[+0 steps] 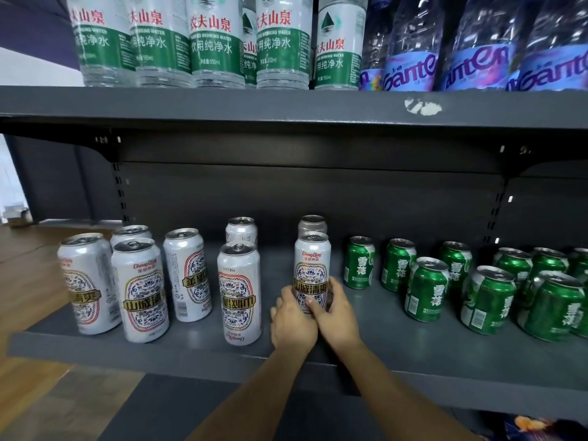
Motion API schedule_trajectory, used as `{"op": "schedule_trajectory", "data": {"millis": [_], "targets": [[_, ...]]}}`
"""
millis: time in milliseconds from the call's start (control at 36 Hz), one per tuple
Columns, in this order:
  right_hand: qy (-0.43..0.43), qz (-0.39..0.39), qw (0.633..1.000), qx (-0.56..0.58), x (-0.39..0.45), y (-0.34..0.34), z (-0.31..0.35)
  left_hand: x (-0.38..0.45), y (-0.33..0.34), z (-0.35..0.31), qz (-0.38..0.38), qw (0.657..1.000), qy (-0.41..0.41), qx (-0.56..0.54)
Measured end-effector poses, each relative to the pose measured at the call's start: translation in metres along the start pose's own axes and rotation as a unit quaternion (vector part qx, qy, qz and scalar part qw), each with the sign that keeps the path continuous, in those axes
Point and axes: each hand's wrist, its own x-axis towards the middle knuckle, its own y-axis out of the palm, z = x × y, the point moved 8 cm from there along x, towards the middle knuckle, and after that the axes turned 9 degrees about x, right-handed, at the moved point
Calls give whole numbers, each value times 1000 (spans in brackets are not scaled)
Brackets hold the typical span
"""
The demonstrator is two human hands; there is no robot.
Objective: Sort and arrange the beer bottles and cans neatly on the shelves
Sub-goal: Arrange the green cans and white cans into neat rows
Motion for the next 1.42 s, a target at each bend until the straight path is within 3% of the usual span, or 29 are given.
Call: {"op": "schedule_trajectory", "data": {"millis": [139,306,472,639,722,806,1000,1222,1417], "targets": [[-25,-33,997,-61,-21,-22,16,-21,-15,-4,-29,999,24,19],[-142,-126,974,-122,-51,-35,45,-61,-42,-2,-113,989,86,27],[-220,-96,961,-140,-73,-12,78,-94,-86,6,-240,955,173,23],[-238,-43,965,-100,-78,21,95,-85,-127,42,-303,948,97,-20],[-205,3,975,-90,-74,41,98,-71,-135,61,-274,959,63,-26],[-143,39,987,-70,-68,61,95,-49,-128,79,-185,981,42,-45],[-89,20,995,-42,-63,90,78,-18,-111,75,24,992,94,-82],[-48,-38,996,-65,-55,96,73,8,-109,75,46,992,115,-20],[-33,-34,997,-67,-53,103,79,20,-112,85,35,988,133,-64]]}}
